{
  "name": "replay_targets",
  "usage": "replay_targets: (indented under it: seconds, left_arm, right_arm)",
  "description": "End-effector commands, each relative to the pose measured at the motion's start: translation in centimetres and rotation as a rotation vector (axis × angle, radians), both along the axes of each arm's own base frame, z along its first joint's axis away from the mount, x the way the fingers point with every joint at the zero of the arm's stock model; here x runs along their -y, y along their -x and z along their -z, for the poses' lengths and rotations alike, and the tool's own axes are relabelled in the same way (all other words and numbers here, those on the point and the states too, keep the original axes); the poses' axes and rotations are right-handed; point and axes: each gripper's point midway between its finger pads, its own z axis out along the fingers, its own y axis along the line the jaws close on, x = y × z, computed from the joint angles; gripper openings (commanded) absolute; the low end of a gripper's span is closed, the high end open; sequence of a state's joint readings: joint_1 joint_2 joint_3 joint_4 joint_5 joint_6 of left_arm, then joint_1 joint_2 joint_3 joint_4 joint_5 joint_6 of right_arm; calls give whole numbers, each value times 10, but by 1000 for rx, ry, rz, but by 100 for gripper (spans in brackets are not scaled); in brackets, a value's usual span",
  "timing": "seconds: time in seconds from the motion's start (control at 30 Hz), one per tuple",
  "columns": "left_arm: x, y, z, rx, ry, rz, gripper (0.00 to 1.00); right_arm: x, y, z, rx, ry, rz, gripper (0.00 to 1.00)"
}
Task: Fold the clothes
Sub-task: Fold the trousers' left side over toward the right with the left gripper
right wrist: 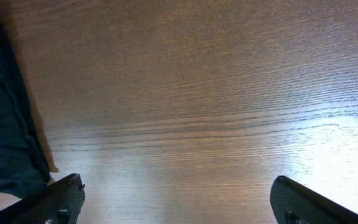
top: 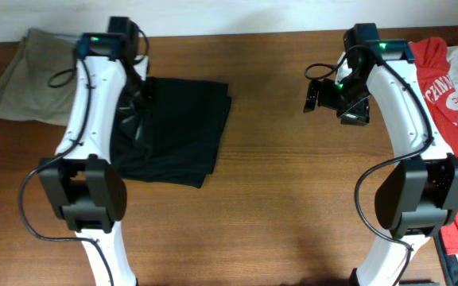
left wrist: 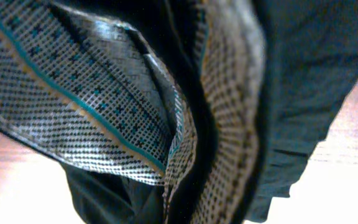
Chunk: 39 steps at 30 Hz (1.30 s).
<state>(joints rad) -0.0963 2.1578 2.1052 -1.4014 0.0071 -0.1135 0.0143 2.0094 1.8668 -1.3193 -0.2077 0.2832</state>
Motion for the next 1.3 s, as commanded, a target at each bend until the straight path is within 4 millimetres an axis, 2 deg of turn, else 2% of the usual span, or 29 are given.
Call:
replay_targets:
  seconds: [0.0, 0.13, 0.33, 0.47, 0.67, 0.9, 1.07, 1.13, 1.27]
  left_arm:
    - [25, 1, -6, 28, -4, 89, 1]
    - [56, 8, -5, 19, 33, 208, 1]
    - [86, 22, 7, -12, 26, 313, 1]
    - [93, 29, 12, -29, 23, 332, 1]
    - [90, 33, -3, -15, 30, 263, 1]
    - [121, 35, 1, -3, 81, 319, 1]
    - [145, 33, 18, 27, 101, 368, 3]
    - [156, 35, 29, 28, 138, 383, 10]
    - [177, 40, 46, 32, 205, 416, 9]
  right_arm:
    - [2, 0, -1, 6, 9, -2, 99]
    - [2, 0, -1, 6, 9, -2, 99]
    - [2, 0, -1, 6, 9, -2, 99]
    - [2, 0, -1, 6, 9, -2, 99]
    - [2, 0, -1, 6, 9, -2, 99]
    - [2, 0, -1, 6, 9, -2, 99]
    - [2, 0, -1, 6, 9, -2, 99]
    - [2, 0, -1, 6, 9, -2, 99]
    - [2, 0, -1, 6, 9, -2, 99]
